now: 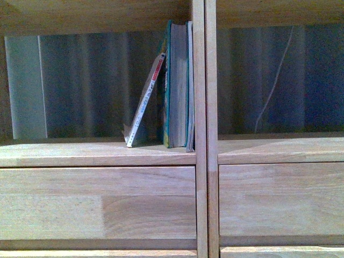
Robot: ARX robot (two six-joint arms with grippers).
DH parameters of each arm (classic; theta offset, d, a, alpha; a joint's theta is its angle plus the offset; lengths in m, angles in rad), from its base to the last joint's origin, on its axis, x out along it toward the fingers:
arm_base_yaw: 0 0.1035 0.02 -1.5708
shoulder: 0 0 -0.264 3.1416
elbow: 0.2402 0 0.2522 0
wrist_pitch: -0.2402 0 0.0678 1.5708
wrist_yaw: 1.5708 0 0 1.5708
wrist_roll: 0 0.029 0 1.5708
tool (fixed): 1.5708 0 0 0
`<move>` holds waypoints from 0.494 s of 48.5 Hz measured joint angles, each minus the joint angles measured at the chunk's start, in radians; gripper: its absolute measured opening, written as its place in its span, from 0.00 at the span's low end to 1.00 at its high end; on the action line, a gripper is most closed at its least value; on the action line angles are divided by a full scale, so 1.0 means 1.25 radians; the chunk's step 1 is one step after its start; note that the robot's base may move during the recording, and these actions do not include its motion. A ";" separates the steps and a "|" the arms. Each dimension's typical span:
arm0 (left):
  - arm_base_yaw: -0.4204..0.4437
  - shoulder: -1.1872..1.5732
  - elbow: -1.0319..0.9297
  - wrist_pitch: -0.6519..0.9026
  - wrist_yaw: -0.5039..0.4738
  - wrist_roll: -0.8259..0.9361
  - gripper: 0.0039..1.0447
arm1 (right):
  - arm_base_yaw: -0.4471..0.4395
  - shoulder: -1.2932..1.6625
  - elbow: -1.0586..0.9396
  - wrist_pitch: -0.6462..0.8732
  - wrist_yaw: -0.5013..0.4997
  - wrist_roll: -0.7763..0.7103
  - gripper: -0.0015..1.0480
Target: Organize books on shelf
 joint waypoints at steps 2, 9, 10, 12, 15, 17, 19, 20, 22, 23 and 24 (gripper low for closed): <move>0.000 -0.027 0.000 -0.032 0.000 0.000 0.02 | 0.000 0.000 0.000 0.000 0.000 0.000 0.03; 0.000 -0.136 0.000 -0.142 -0.001 0.002 0.02 | 0.000 0.000 0.000 0.000 0.000 0.000 0.03; 0.000 -0.137 0.000 -0.143 0.000 0.002 0.02 | 0.000 0.000 0.000 0.000 -0.001 0.000 0.03; 0.000 -0.138 0.000 -0.143 -0.001 0.002 0.02 | 0.000 0.000 0.000 0.000 -0.001 0.000 0.03; 0.000 -0.139 0.000 -0.144 0.000 0.002 0.02 | 0.000 0.000 0.000 0.000 0.000 0.000 0.03; 0.000 -0.141 0.000 -0.144 0.000 0.002 0.02 | 0.000 0.000 0.000 0.000 0.000 0.000 0.03; 0.000 -0.141 0.000 -0.144 0.000 0.002 0.02 | 0.000 0.000 0.000 0.000 0.000 0.000 0.03; 0.000 -0.141 0.000 -0.144 0.000 0.002 0.02 | 0.000 0.000 0.000 0.000 0.000 0.000 0.03; 0.000 -0.141 0.000 -0.145 0.000 0.002 0.02 | 0.000 0.000 0.000 0.000 0.000 0.000 0.03; 0.000 -0.141 0.000 -0.145 0.000 0.002 0.02 | 0.000 0.000 0.000 0.000 0.000 0.000 0.03; 0.000 -0.141 0.000 -0.145 0.000 0.002 0.02 | 0.000 0.000 0.000 0.000 0.000 0.000 0.03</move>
